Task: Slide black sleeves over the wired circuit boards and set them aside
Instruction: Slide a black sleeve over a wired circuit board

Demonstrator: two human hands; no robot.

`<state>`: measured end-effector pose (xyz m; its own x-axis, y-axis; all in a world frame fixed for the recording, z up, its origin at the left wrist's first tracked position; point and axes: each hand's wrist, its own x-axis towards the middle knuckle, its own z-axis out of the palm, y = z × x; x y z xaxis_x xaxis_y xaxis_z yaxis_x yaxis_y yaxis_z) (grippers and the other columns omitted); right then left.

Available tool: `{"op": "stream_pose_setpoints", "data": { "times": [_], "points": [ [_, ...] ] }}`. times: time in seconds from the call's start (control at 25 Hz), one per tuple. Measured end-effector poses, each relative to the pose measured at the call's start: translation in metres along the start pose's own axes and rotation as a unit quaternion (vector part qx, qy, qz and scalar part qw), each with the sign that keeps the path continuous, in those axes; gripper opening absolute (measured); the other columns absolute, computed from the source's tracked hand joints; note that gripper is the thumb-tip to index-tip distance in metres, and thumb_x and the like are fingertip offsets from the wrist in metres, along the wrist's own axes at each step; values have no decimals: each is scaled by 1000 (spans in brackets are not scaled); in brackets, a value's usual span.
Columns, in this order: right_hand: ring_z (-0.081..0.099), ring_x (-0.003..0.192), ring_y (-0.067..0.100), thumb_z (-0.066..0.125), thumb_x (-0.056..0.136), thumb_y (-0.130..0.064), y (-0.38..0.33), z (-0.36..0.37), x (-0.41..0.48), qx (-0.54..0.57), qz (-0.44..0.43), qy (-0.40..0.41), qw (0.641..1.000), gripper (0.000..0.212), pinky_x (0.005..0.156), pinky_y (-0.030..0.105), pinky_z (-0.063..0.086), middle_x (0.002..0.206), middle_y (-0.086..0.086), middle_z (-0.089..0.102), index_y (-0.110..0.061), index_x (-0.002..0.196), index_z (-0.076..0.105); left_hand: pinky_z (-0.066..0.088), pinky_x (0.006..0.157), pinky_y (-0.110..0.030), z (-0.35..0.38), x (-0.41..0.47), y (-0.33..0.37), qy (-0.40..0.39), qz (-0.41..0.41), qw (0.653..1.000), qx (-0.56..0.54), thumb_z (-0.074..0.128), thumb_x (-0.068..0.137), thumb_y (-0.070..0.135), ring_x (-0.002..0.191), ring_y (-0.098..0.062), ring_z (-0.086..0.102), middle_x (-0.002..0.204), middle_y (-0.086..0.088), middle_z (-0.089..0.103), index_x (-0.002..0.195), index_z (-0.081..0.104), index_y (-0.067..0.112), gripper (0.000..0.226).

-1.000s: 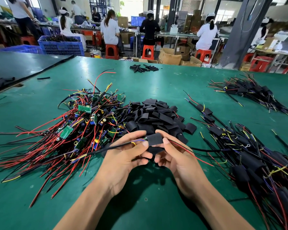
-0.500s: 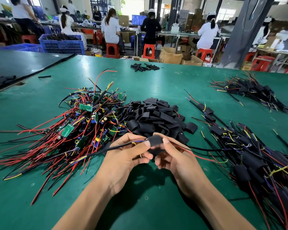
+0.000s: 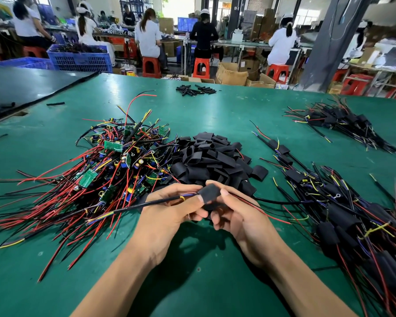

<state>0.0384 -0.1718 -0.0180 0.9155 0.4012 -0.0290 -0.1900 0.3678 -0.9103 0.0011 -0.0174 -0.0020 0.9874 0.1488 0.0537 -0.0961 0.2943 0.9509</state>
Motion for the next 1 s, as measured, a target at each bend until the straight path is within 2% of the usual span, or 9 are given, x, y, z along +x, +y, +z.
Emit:
{"op": "stream_pose_setpoints", "data": {
  "times": [0.08, 0.2, 0.28, 0.36, 0.56, 0.68, 0.76, 0.92, 1.0],
  "points": [
    [53, 59, 14, 64, 82, -33, 1, 2, 0, -3, -4, 13, 1000, 32, 55, 23, 42, 83, 11, 67, -20, 108, 77, 54, 60, -25, 0, 1, -2, 7, 22, 999, 34, 73, 77, -7, 59, -22, 66, 74, -14, 72, 81, 79, 14, 22],
    [51, 60, 12, 70, 78, -34, 2, 4, 0, 13, 0, 37, 999, 28, 57, 23, 42, 76, 7, 63, -19, 101, 77, 53, 61, -25, -1, 2, -2, 11, 44, 997, 66, 74, 78, -8, 61, -22, 66, 76, -17, 73, 86, 76, 8, 18],
    [51, 60, 12, 71, 80, -30, 2, 3, 0, 35, 9, 38, 999, 24, 58, 23, 42, 72, 5, 62, -17, 99, 76, 54, 60, -24, -1, 3, -1, 15, 31, 998, 50, 78, 74, -1, 60, -23, 67, 74, -17, 72, 82, 77, 9, 12],
    [50, 60, 13, 72, 78, -28, 0, 2, 0, 58, 24, 44, 997, 30, 59, 23, 44, 68, 4, 60, -13, 104, 72, 55, 60, -25, -1, 3, 0, 17, 11, 999, 25, 79, 70, 13, 61, -24, 69, 72, -16, 72, 79, 77, 10, 9],
    [55, 61, 13, 75, 78, -22, 3, 3, -2, 36, 6, 28, 999, 25, 59, 25, 48, 80, 8, 67, -9, 99, 75, 56, 62, -29, -3, 3, -3, 25, -13, 1000, 9, 71, 80, 6, 61, -24, 67, 72, -19, 69, 88, 69, -2, 12],
    [57, 64, 11, 72, 82, -27, 0, 2, -3, 8, 29, 11, 999, 24, 57, 24, 50, 87, 7, 69, -12, 101, 76, 54, 62, -29, -6, 4, -4, -2, -37, 999, 10, 69, 81, 8, 60, -22, 64, 77, -19, 68, 103, 68, -2, 24],
    [58, 62, 10, 71, 82, -31, -4, 2, -4, -12, 45, 3, 999, 19, 52, 23, 49, 87, 5, 68, -16, 93, 77, 51, 60, -28, -6, 5, -4, -23, -44, 998, 26, 68, 86, 9, 59, -21, 60, 80, -17, 67, 108, 70, -2, 25],
    [49, 49, 12, 67, 84, -35, -9, 8, -10, 14, 109, -53, 993, 16, 39, 21, 36, 73, 1, 58, -20, 81, 68, 45, 55, -23, -8, 9, -1, -72, -75, 994, 18, 78, 76, 14, 55, -18, 48, 70, -12, 62, 91, 69, -6, 26],
    [43, 44, 12, 63, 84, -37, -10, 13, -13, 65, 156, -74, 983, 21, 37, 19, 30, 66, 0, 55, -16, 79, 63, 45, 55, -22, -8, 10, 1, -91, -86, 992, -7, 76, 78, 21, 55, -17, 46, 69, -11, 61, 87, 68, 2, 22]
  ]
}}
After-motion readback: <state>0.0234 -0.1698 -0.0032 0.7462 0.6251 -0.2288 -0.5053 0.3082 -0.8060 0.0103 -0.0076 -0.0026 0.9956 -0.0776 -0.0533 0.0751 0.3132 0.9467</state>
